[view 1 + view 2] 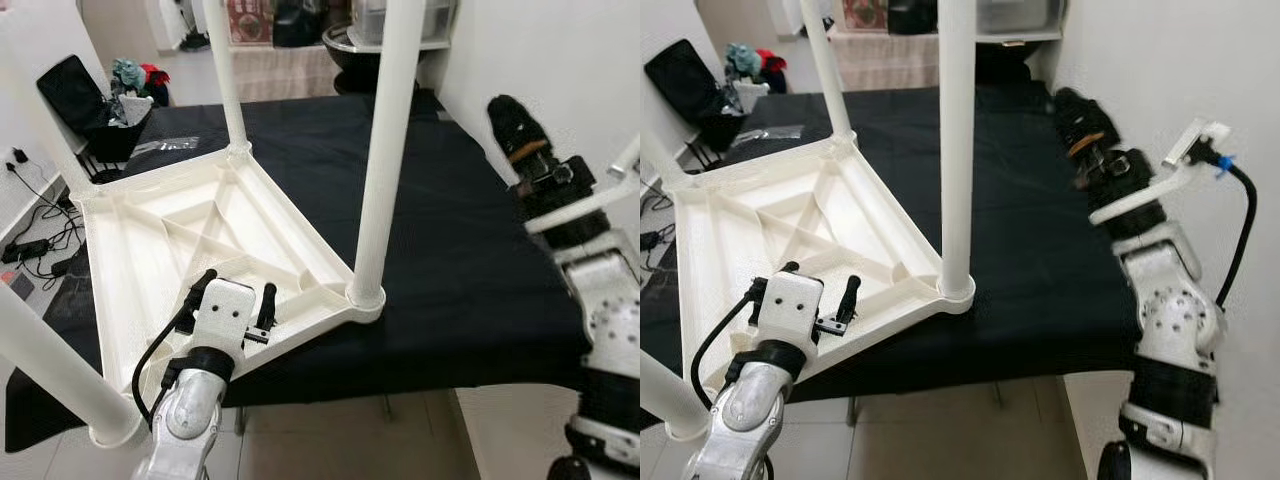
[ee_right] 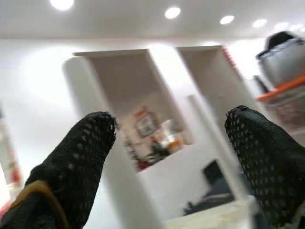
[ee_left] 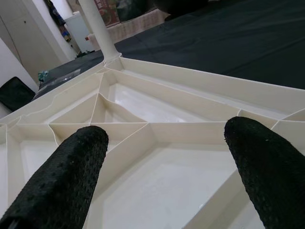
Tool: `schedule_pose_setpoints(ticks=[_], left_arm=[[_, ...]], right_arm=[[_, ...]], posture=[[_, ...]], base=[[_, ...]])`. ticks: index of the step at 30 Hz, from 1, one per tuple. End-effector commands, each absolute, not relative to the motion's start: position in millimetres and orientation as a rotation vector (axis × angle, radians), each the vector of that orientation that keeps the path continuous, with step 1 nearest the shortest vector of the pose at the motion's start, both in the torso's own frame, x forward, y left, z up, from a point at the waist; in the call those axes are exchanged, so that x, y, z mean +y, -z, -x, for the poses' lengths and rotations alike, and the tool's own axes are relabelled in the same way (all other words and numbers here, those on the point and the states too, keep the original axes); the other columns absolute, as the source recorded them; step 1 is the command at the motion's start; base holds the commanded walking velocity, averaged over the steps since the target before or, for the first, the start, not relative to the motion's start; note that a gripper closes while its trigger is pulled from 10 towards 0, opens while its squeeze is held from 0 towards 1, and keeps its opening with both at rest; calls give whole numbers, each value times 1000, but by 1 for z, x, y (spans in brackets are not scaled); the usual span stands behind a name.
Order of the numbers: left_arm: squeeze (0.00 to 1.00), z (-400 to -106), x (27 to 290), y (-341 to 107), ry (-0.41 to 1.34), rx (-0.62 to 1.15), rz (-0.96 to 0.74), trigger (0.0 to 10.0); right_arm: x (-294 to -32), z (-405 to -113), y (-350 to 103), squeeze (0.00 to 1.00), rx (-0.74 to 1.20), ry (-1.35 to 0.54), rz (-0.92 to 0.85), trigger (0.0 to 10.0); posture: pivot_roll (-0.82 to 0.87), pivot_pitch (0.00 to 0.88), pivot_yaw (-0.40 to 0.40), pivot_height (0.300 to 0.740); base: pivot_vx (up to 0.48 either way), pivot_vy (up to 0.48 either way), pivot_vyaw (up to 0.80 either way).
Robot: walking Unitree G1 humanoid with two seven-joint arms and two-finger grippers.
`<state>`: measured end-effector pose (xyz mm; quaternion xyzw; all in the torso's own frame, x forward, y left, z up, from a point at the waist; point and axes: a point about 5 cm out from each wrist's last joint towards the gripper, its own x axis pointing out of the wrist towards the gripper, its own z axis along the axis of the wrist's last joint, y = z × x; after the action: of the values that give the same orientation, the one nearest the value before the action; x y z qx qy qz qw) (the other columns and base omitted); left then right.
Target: Building children table
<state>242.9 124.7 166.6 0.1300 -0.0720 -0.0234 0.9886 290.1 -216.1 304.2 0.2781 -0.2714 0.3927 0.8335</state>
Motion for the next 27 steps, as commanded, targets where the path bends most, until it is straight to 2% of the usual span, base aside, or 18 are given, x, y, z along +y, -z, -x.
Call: schedule_pose_setpoints(ticks=[1,8,9,11,18,27], left_arm=[[0,-242,127,-160,47,-119,-262,10000],[0,-244,128,-158,49,-116,-263,10000],[0,-244,129,-158,45,-115,-264,10000],[0,-245,129,-157,43,-115,-263,10000],[0,-245,129,-159,37,-125,-259,10000],[0,-247,130,-159,27,-129,-264,10000]], right_arm=[[-214,-280,-307,0,-586,-921,-584,10000],[-209,-271,-314,0,-594,-995,-563,10000],[-201,-284,-319,0,-561,-893,-464,10000],[-197,-287,-321,0,-551,-861,-425,10000],[-193,-297,-322,0,-533,-775,-387,10000],[-182,-283,-328,0,-553,-943,-418,10000]], posture=[[63,72,24,740],[63,69,27,740],[65,63,26,740],[65,62,24,740],[67,60,19,740],[64,57,15,740]], base=[[0,0,0],[0,0,0],[0,0,0],[0,0,0],[0,0,0],[0,0,0]])
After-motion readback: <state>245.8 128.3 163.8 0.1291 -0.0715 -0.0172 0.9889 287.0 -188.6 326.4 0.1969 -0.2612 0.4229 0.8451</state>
